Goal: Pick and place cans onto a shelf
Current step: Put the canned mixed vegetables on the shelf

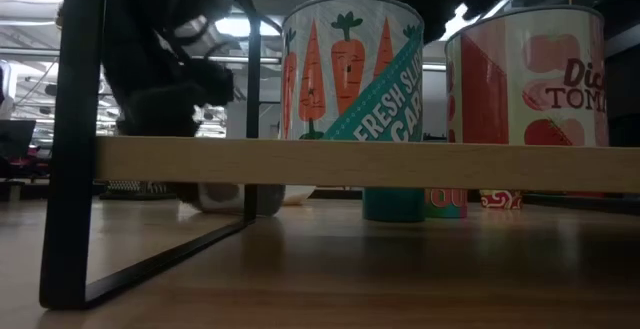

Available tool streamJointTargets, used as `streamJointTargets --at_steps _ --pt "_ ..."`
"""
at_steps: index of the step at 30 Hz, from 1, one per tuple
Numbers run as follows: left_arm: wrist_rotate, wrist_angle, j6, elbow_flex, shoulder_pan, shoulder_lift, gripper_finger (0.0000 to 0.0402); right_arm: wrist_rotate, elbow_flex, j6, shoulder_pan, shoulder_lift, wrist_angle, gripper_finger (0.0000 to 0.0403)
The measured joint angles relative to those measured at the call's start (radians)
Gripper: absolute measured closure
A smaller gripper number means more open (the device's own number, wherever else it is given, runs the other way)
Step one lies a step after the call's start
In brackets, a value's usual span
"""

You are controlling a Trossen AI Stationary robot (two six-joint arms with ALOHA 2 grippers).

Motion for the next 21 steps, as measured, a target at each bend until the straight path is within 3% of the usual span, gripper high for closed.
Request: streamJointTargets --at_steps 8,17,21 --pt "0.006 0.136 0.059 0.000 0.020 0.050 0.0266 0.002 0.000 0.004 -0.041 0.056 0.025 0.0342" --pt "0.010 0.198 0.081 0.000 0.019 0.050 0.0266 0.002 0.000 0.006 -0.072 0.094 0.054 0.0254" --pt "0.010 0.216 0.088 0.000 0.019 0.050 0.0266 0.003 0.000 -0.002 -0.072 0.131 0.068 0.0236"
